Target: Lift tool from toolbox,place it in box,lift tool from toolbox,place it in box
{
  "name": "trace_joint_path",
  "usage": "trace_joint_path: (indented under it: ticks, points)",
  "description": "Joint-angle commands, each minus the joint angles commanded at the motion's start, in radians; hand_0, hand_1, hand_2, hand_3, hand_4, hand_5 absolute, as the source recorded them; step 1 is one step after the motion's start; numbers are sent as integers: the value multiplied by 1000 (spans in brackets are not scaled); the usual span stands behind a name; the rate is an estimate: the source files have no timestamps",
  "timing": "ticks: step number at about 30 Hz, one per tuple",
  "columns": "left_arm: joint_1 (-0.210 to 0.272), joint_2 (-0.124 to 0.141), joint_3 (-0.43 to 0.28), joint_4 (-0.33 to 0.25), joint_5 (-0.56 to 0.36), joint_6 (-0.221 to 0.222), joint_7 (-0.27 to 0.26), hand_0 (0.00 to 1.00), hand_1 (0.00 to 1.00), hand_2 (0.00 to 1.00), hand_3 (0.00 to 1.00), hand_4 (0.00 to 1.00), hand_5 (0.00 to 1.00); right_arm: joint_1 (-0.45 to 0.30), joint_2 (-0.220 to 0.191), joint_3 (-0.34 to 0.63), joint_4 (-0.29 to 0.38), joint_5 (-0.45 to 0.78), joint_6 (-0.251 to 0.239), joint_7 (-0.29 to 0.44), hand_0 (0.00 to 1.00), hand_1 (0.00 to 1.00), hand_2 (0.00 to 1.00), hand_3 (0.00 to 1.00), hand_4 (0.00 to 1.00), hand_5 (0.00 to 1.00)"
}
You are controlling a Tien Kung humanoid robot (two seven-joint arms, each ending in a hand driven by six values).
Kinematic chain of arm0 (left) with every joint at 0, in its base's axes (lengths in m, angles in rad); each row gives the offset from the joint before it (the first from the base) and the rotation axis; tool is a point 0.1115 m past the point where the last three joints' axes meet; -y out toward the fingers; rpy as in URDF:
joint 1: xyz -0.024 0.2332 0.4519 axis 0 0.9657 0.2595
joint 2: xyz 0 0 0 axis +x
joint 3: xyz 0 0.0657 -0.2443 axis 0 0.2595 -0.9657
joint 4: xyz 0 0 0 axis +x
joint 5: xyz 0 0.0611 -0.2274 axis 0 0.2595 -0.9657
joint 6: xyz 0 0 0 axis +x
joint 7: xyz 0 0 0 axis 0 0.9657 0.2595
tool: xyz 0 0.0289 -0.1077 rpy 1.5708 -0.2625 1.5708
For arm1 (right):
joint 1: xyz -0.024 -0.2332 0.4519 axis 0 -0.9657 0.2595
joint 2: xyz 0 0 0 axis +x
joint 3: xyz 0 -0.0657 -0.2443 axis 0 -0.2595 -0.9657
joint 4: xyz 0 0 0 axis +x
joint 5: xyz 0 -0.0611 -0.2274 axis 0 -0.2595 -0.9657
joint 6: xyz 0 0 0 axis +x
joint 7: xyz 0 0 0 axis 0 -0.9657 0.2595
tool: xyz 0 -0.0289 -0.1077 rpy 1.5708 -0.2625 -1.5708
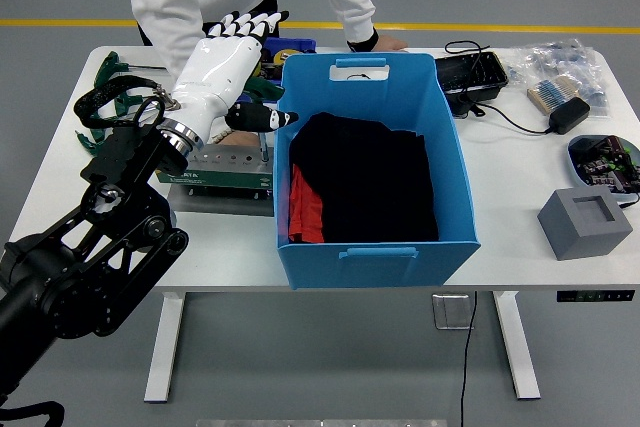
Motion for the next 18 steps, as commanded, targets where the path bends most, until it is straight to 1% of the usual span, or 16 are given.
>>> trace_joint_path:
  ticks: [2,5,10,12,13,15,16,18]
  points:
    - [-22,2,19,58,0,17,-3,998,998,998,998,998,285,2,-1,-3,0,3,0,1,682,661,725,569,770,693]
    - [-44,1,39,116,0,22,-1,998,998,998,998,998,285,4,-3,-2,0,3,0,1,682,661,725,569,770,693]
    - [-65,-23,50,194,0,35,5,998,998,998,998,998,296,6,-3,2,1,-5,0,-1,684,661,725,569,770,693]
    - [-71,-34,53,229,0,55,8,998,998,998,998,998,296,8,-4,1,1,-3,0,0,684,661,725,569,770,693]
    - [-74,-38,56,246,0,77,7,967,956,934,934,998,304,9,-4,1,1,-2,-1,0,683,661,726,569,771,693]
    - [-80,-42,60,270,0,121,-2,967,956,934,934,998,304,9,-4,2,1,-4,-1,-1,683,661,726,569,771,693]
    - [-83,-44,61,285,0,158,-8,967,956,934,934,998,304,10,-4,3,2,-6,-1,-1,683,661,726,569,771,693]
    - [-88,-45,64,302,0,213,-19,967,956,934,934,998,304,10,-5,4,2,-7,-1,-2,683,661,726,569,771,693]
